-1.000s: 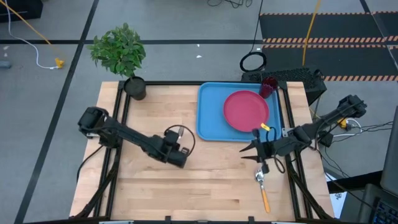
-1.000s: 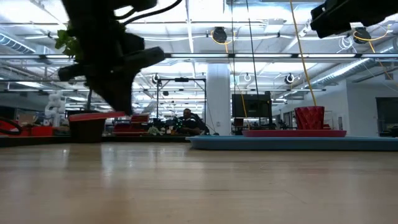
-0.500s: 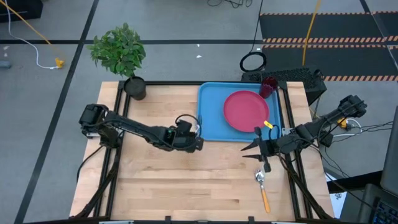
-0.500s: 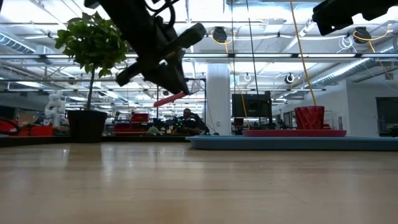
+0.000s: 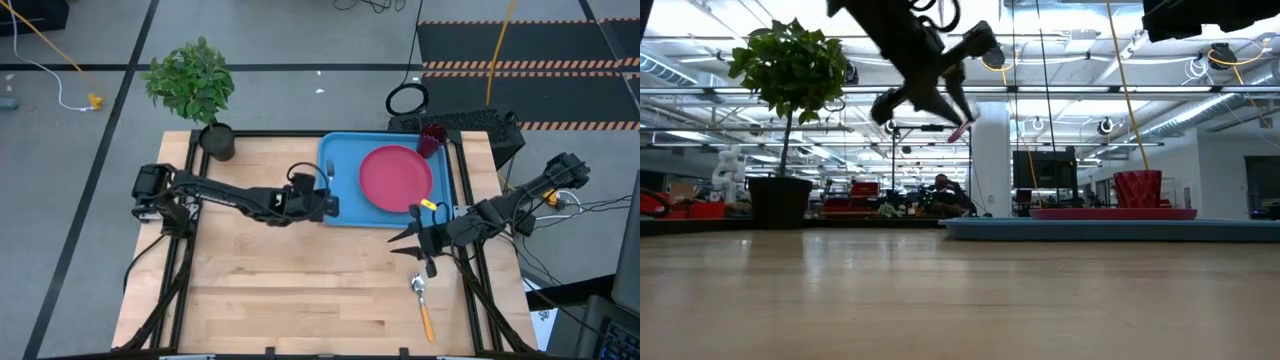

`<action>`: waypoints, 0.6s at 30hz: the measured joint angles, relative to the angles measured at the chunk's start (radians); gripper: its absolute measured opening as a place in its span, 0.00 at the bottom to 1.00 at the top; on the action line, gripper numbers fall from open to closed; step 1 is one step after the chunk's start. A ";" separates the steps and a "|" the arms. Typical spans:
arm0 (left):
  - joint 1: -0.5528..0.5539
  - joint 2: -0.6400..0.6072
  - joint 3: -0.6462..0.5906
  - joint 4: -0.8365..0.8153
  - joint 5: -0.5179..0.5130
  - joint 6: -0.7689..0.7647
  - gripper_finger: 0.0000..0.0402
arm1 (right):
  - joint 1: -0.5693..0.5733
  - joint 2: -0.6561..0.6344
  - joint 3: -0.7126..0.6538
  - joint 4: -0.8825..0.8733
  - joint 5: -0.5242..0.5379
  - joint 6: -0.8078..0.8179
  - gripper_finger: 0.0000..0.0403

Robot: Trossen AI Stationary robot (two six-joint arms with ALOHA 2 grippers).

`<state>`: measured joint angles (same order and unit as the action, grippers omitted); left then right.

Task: Pick and place plate/cup/fork/spoon on tray
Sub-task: Put the pink fork on the blue tray to the left of the pink plate

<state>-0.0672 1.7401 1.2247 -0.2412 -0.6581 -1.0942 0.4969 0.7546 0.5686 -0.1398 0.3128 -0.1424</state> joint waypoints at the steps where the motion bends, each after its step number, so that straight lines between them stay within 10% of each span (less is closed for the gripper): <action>1: 0.006 0.008 0.017 0.008 -0.009 0.005 0.10 | 0.000 -0.002 0.000 0.000 0.002 -0.015 0.27; 18: 0.128 0.333 0.416 -0.068 -0.034 0.067 0.10 | 0.000 -0.124 0.000 -0.027 0.003 -0.114 0.27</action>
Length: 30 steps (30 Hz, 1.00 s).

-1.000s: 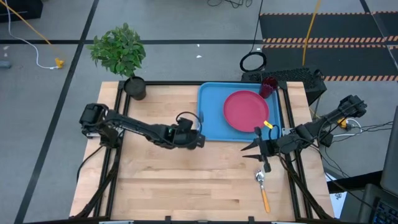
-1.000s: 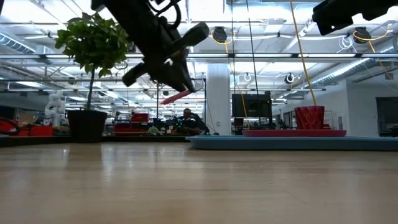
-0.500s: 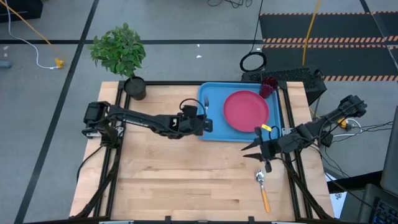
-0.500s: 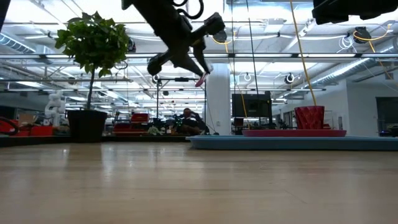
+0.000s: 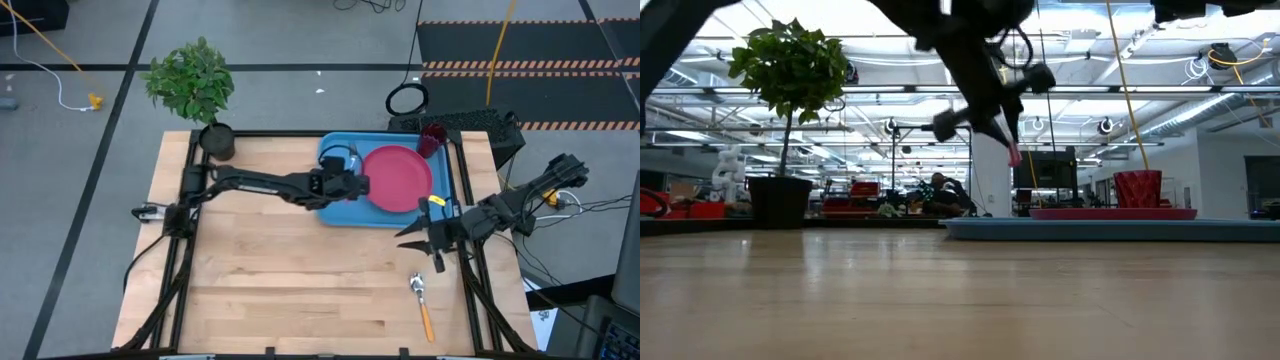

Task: Pick and place plate/cup/fork/spoon on tray
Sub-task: Put the pink fork on the blue tray to the left of the pink plate

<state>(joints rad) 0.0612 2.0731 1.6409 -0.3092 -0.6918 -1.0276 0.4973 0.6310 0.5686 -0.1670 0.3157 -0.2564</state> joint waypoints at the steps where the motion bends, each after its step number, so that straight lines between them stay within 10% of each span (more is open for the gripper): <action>1: 0.008 0.019 0.014 -0.006 0.000 0.000 0.10 | 0.000 -0.012 0.000 -0.006 0.000 0.004 0.27; 30: 0.110 0.213 0.061 0.027 0.051 -0.120 0.10 | 0.000 -0.084 0.000 -0.025 -0.003 -0.048 0.27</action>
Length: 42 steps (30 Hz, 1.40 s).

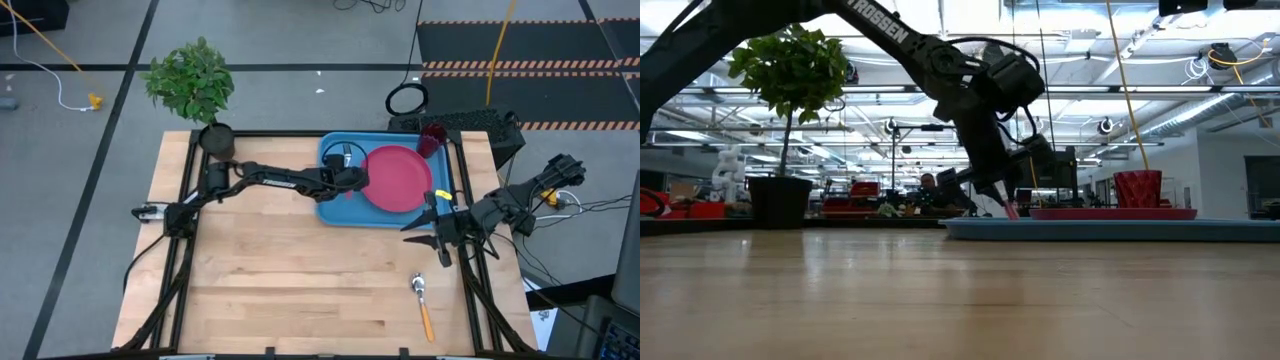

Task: Pick and place plate/cup/fork/spoon on tray
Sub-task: Put the pink fork on the blue tray to the left of the pink plate

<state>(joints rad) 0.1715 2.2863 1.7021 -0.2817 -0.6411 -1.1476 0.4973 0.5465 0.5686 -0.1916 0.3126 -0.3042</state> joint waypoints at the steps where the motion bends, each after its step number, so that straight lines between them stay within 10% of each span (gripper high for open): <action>1: -0.001 0.002 -0.001 -0.007 0.005 -0.004 0.10 | 0.000 0.000 0.000 0.000 0.000 0.000 0.27; 42: 0.012 0.047 -0.006 -0.002 0.110 -0.094 0.19 | 0.000 0.000 0.000 0.000 -0.002 0.023 0.27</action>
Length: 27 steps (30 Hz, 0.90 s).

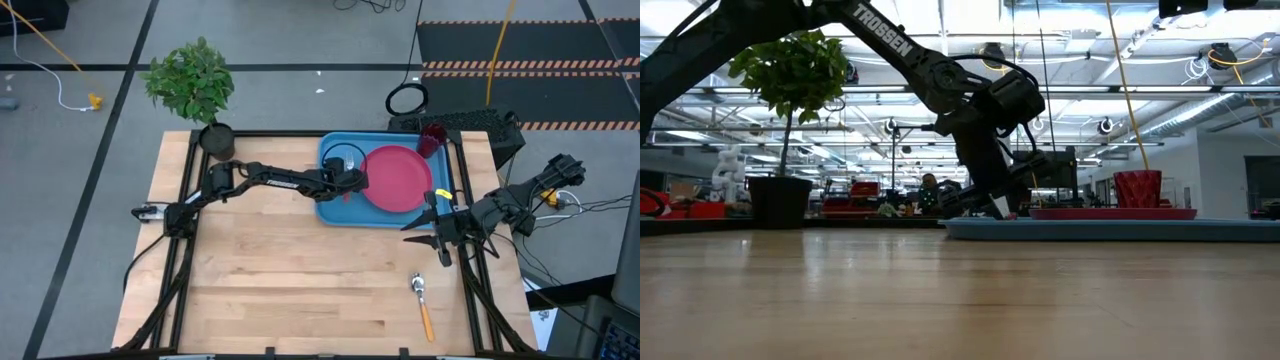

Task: Pick and place plate/cup/fork/spoon on tray
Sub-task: Put the pink fork on the blue tray to the left of the pink plate, then put the yellow spoon on the blue tray to the left of the pink fork

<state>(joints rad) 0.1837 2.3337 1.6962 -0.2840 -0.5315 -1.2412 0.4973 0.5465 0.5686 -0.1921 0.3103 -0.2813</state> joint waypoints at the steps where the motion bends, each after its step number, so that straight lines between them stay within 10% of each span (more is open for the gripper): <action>1: 0.000 0.000 0.000 0.000 0.000 -0.002 0.19 | 0.000 0.000 0.000 0.000 0.000 0.000 0.27; 27: -0.018 -0.002 -0.003 0.015 -0.031 0.020 0.19 | 0.000 0.000 0.000 0.000 -0.002 0.008 0.27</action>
<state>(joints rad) 0.1656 2.3313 1.6932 -0.2692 -0.5621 -1.2213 0.4973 0.5465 0.5686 -0.1925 0.3088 -0.2737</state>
